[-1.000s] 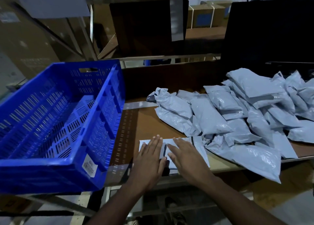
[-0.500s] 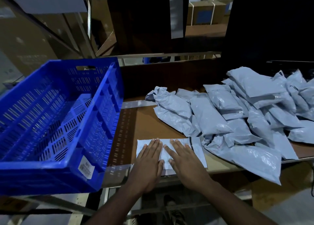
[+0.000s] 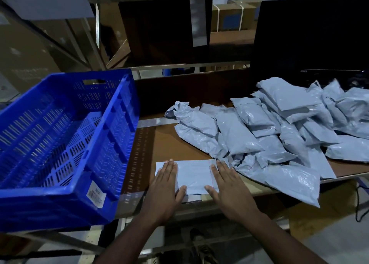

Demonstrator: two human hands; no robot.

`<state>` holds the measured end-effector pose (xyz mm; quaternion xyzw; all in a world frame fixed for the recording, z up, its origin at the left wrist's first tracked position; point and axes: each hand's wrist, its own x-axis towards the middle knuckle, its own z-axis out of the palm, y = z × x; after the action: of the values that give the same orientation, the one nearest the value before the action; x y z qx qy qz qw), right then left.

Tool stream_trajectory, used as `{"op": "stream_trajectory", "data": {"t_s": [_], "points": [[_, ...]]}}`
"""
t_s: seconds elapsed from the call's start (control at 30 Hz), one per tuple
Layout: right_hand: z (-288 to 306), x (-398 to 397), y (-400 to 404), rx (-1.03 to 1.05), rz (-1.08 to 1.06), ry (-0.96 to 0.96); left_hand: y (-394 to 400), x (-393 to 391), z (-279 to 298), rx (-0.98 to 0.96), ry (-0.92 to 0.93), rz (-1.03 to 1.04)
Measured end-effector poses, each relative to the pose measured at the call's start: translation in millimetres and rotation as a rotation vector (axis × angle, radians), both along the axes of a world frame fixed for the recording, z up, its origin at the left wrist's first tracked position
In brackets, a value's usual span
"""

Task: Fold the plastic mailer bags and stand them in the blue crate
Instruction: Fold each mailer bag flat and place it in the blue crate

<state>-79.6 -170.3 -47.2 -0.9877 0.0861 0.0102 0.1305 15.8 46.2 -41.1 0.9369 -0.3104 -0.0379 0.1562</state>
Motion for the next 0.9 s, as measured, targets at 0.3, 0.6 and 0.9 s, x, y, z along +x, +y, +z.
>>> {"op": "stream_trajectory", "data": {"t_s": [0.3, 0.6, 0.9], "points": [[-6, -25, -2, -0.010, 0.073, -0.197, 8, -11, 1, 0.016, 0.015, -0.007], [-3, -34, -21, 0.081, 0.238, -0.267, 26, 0, 14, -0.159, 0.072, -0.066], [25, -28, -27, 0.335, 0.083, -0.309, 32, -5, 27, -0.239, 0.106, -0.073]]}}
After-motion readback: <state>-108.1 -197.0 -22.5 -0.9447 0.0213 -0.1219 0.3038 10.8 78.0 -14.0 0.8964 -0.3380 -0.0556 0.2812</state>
